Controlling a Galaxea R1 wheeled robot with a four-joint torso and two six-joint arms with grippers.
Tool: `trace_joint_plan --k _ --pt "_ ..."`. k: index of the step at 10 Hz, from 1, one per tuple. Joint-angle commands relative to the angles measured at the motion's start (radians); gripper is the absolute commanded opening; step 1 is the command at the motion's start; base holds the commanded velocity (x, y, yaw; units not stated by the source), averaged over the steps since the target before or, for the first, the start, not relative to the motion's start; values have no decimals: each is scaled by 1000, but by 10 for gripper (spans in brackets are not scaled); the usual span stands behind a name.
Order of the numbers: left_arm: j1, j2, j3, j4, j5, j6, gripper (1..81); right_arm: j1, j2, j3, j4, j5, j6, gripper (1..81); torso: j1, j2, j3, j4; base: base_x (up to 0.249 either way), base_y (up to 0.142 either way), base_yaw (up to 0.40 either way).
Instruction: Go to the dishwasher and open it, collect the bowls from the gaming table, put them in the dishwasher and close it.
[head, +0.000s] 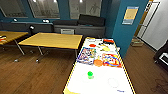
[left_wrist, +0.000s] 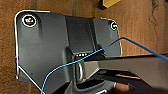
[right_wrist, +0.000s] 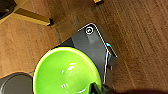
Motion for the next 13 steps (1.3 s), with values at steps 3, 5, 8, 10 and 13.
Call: trace_joint_plan --k 3,5,8,10,13 --pt "-67 -367 348 -6 -20 -39 811 -20 51 -116 -35 -43 -7 10 0 0 0 0 0 0 0" --pt "-121 -504 504 -6 -20 -64 811 -24 74 -124 -37 -37 -14 10 0 0 0 0 0 0 0" --pt "-249 -658 680 -7 -7 -110 811 -20 91 -114 -37 -36 -12 10 0 0 0 0 0 0 0" --pt "-360 -735 778 -9 17 -125 811 -9 101 -104 -37 -36 -12 10 0 0 0 0 0 0 0" --pt "-596 -755 844 -21 220 -196 811 9 106 -97 -35 -37 -12 10 0 0 0 0 0 0 0"
